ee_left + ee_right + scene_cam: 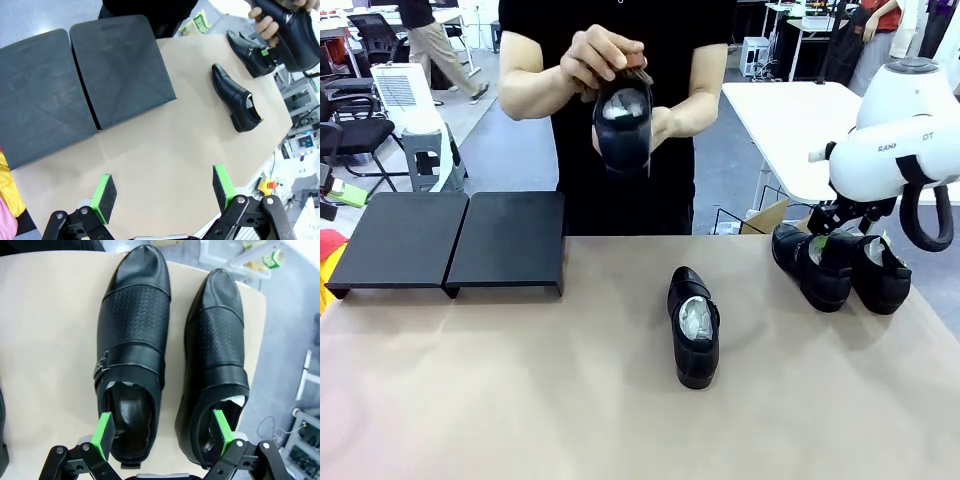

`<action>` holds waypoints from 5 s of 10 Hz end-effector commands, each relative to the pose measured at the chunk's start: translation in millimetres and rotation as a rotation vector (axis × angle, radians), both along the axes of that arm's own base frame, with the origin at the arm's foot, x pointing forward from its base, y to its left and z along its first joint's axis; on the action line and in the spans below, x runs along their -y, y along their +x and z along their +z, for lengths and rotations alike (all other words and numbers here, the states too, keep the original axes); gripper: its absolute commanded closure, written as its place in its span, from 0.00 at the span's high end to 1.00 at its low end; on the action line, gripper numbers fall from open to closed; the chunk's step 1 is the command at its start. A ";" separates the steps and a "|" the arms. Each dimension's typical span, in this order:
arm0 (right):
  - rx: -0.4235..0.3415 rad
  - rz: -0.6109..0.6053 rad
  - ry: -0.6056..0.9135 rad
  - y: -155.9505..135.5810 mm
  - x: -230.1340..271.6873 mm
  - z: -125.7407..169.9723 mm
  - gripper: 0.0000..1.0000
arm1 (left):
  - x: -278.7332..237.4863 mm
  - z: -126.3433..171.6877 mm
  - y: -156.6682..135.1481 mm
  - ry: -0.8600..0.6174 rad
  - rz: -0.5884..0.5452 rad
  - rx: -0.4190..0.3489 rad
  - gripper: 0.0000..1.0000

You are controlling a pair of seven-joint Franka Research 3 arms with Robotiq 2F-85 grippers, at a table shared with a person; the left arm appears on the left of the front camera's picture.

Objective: Organize the shoes by placing them on the stand.
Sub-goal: Pick up one Shoe and place it in the middle of the table.

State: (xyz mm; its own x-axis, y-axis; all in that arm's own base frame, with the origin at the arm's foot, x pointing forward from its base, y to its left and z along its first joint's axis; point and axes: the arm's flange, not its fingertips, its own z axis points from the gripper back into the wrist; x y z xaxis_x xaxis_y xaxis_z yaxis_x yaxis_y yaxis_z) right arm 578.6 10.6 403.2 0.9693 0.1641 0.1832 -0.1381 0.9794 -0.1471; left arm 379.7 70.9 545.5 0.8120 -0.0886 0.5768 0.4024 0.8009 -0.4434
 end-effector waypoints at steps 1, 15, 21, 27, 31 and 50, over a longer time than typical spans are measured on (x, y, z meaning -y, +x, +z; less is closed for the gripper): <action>0.010 -0.021 0.055 -1.4 6.3 -1.9 0.93 | -1.6 0.2 0.4 -0.006 -0.014 0.012 1.00; -0.049 -0.021 0.082 0.4 9.3 -54.6 0.00 | -1.6 0.2 0.4 -0.006 -0.014 0.012 1.00; -0.127 -0.062 0.188 1.1 14.3 -60.4 0.00 | -1.6 0.2 0.4 -0.006 -0.014 0.012 1.00; 0.160 -0.033 0.213 -126.0 14.9 106.4 0.00 | -1.6 0.2 0.4 -0.006 -0.014 0.012 1.00; 0.110 -0.088 0.164 -89.7 17.2 84.8 0.00 | -1.6 0.2 0.4 -0.006 -0.014 0.012 1.00; 0.268 -0.233 0.134 -317.3 -79.8 212.2 0.00 | -1.6 0.2 0.4 -0.006 -0.014 0.012 1.00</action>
